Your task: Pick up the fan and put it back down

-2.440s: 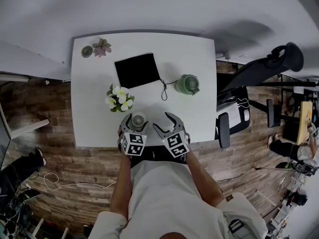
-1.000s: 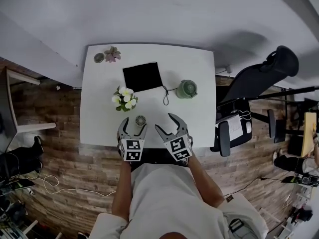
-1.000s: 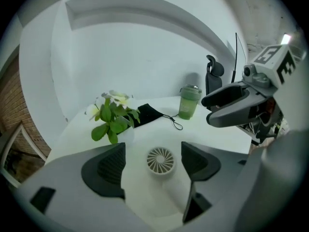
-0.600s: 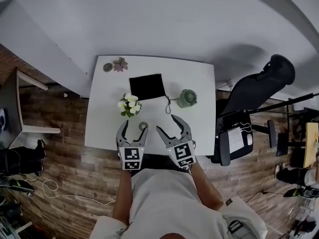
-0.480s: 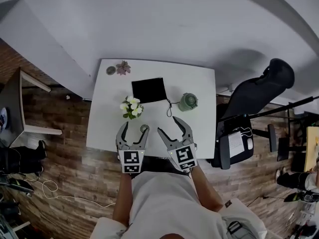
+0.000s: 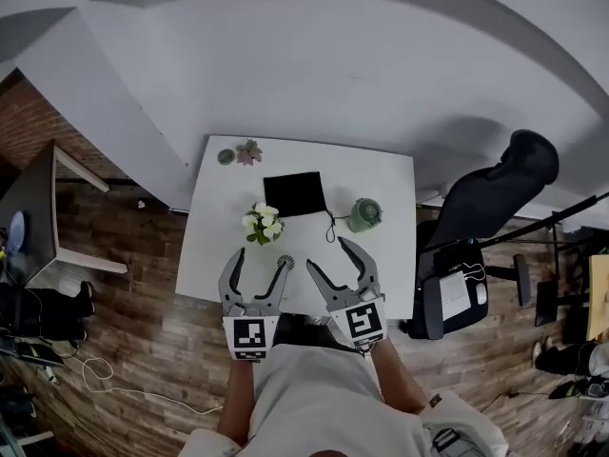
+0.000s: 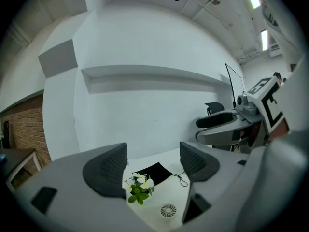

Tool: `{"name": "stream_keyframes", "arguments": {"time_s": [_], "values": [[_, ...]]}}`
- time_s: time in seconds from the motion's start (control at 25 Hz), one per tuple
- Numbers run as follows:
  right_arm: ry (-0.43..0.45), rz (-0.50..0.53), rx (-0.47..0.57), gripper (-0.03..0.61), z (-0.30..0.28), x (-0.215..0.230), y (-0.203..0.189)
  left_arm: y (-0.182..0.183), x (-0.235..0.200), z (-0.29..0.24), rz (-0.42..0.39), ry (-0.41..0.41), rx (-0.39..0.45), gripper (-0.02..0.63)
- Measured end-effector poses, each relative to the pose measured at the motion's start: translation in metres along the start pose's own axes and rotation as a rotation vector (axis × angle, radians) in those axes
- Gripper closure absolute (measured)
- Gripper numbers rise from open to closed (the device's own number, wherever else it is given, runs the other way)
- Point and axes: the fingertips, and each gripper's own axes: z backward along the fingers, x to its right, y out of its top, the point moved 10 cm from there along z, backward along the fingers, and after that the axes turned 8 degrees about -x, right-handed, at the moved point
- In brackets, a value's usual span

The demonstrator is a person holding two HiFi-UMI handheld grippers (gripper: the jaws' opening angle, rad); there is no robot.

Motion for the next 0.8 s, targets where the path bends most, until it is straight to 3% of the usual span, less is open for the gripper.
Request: {"name": "stream_keyframes", "arguments": {"time_s": [0.56,0.8], "values": [[-0.159,0.007,-0.018,0.3,-0.009,-0.014,0.029,0.016,-0.037,-0.01,-0.067,-0.147,0.098,0.281],[-0.194,0.011,-0.022,0.301,-0.027,-0.017,0.033,0.012,-0.055,-0.023,-0.077,-0.16,0.114,0.281]]}}
